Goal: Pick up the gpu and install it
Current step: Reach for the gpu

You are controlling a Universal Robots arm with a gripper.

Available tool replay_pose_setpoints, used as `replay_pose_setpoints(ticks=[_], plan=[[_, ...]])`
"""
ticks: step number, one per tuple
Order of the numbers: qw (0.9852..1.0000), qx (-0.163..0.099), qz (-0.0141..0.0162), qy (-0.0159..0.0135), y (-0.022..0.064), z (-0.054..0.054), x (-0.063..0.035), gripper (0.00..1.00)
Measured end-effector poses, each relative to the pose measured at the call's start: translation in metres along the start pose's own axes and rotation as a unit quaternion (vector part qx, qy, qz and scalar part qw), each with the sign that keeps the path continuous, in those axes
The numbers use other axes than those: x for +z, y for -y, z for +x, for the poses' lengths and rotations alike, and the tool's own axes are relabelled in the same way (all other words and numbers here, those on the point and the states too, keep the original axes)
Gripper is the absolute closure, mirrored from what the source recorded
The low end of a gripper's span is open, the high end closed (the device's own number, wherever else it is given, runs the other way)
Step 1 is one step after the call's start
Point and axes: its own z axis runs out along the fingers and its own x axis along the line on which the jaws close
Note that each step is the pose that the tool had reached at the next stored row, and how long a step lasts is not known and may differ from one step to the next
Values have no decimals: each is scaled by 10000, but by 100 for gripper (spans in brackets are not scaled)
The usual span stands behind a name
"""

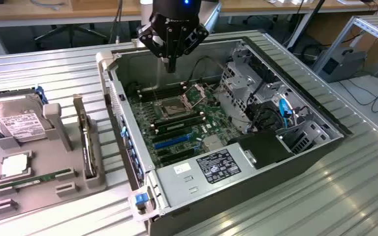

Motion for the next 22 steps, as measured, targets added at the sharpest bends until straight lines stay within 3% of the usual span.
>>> replay_pose_setpoints(ticks=[22], plan=[[10000, 0, 0, 0, 4, 56, -2, 89]])
